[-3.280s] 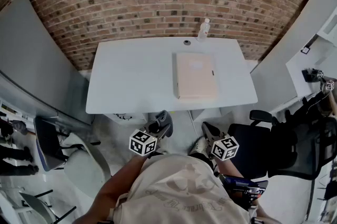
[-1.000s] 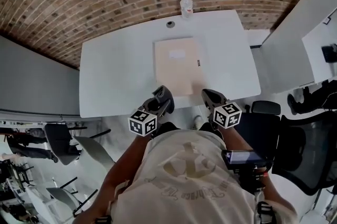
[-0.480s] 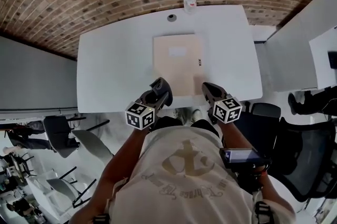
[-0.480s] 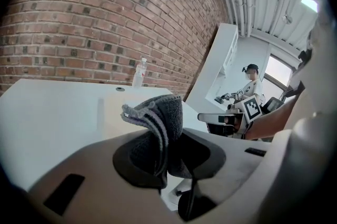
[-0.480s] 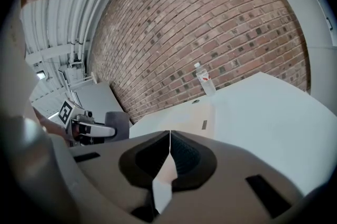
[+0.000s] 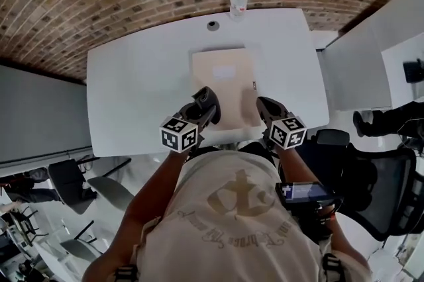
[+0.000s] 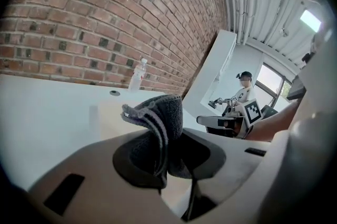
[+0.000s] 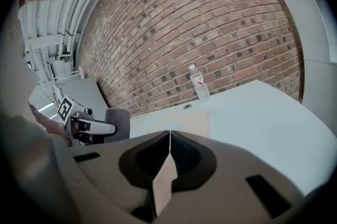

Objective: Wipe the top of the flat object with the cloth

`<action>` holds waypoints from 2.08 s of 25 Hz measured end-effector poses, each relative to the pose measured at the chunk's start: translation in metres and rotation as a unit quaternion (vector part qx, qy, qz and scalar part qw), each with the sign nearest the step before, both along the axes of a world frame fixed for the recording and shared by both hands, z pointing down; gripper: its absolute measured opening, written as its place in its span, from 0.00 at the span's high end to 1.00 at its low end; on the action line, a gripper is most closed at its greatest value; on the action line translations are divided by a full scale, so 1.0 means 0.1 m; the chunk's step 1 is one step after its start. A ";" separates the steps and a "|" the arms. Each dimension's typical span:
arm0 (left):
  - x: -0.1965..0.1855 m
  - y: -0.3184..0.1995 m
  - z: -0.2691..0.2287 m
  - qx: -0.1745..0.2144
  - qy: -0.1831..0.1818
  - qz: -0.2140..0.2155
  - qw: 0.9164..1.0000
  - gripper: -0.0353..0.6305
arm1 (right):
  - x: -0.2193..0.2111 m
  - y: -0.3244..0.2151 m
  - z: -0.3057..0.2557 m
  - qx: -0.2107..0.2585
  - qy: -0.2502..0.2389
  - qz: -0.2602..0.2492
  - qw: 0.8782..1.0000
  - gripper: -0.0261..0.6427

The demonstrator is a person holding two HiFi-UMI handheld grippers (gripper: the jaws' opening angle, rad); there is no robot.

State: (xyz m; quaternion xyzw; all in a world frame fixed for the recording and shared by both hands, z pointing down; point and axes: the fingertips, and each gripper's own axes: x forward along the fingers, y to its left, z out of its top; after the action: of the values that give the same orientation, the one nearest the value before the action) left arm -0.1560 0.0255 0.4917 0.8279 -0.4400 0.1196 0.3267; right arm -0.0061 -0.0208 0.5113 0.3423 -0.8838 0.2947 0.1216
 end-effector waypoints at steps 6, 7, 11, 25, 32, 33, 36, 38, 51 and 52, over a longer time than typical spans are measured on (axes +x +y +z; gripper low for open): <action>-0.17 -0.20 0.05 -0.004 0.015 0.011 1.000 0.78 | -0.22 -0.15 0.04 0.004 0.035 -0.001 0.999 0.93; -0.20 -0.25 0.04 -0.003 0.016 0.007 1.000 0.78 | -0.26 -0.21 0.04 0.004 0.038 -0.006 0.999 0.93; -0.23 -0.39 0.08 -0.007 0.010 -0.011 1.000 0.79 | -0.32 -0.45 0.06 0.004 0.040 -0.022 0.999 0.93; 0.05 -1.07 0.11 -0.012 -0.023 -0.050 0.998 0.78 | -0.25 -0.98 0.31 -0.022 0.020 -0.074 0.997 0.93; 0.14 -1.37 0.15 -0.035 -0.031 -0.044 0.998 0.78 | -0.17 -1.02 0.52 -0.070 0.015 -0.050 0.996 0.92; 0.14 -1.42 0.15 -0.037 -0.030 -0.046 0.998 0.78 | -0.17 -1.02 0.55 -0.075 0.016 -0.048 0.996 0.92; 0.17 -1.58 0.16 -0.038 -0.041 -0.037 0.998 0.79 | -0.19 -0.99 0.62 -0.089 0.021 -0.056 0.994 0.92; 0.20 -1.69 0.17 -0.040 -0.047 -0.029 0.998 0.78 | -0.19 -0.97 0.67 -0.100 0.024 -0.063 0.993 0.91; 0.27 -2.53 0.24 -0.058 -0.049 -0.019 0.997 0.78 | -0.18 -0.85 1.01 -0.171 0.041 -0.088 0.981 0.75; 0.30 -2.58 0.28 -0.064 -0.048 -0.018 0.997 0.78 | -0.19 -0.85 1.01 -0.166 0.043 -0.094 0.981 0.75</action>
State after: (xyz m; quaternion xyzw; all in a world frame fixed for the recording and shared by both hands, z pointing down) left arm -0.1260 -0.2320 0.5200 0.7906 -0.4610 0.1811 0.3599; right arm -0.0250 -0.1056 0.6120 0.2453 -0.8446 0.4100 0.2417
